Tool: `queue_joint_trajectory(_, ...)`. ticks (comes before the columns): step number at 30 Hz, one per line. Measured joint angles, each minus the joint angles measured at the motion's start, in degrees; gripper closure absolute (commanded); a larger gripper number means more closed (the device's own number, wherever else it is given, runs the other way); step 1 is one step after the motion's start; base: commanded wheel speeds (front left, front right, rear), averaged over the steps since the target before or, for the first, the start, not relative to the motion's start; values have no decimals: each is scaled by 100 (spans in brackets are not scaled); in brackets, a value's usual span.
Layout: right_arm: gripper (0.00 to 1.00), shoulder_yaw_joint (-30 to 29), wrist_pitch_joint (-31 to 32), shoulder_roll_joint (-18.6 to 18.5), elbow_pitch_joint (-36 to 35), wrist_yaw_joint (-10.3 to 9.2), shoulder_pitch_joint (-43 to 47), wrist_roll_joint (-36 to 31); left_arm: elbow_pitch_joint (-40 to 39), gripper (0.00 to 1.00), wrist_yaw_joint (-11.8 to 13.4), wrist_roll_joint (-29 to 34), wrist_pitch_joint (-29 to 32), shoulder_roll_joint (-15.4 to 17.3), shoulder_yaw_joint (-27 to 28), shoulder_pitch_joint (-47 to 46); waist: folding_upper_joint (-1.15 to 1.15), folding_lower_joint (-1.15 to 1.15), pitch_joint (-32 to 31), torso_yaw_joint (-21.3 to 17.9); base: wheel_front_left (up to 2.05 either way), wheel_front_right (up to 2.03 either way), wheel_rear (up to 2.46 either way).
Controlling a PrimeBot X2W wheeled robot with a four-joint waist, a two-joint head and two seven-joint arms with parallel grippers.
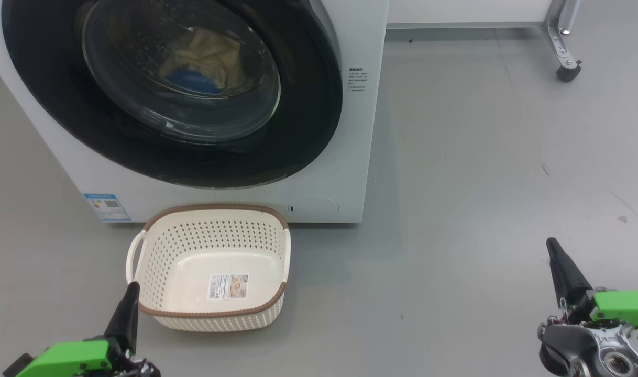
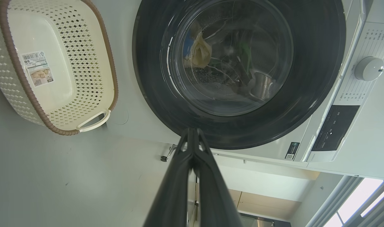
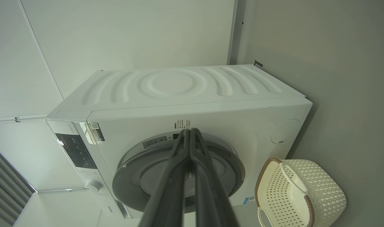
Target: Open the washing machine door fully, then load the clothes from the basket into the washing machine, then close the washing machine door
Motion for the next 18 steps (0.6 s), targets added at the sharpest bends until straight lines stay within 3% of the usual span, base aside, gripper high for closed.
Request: queue_joint_trajectory(18, 100, -15, 10, 10, 0, 0, 0, 0, 0, 100, 0, 5, 0, -2, 15, -1, 0, 0, 0, 0, 0, 0, 0)
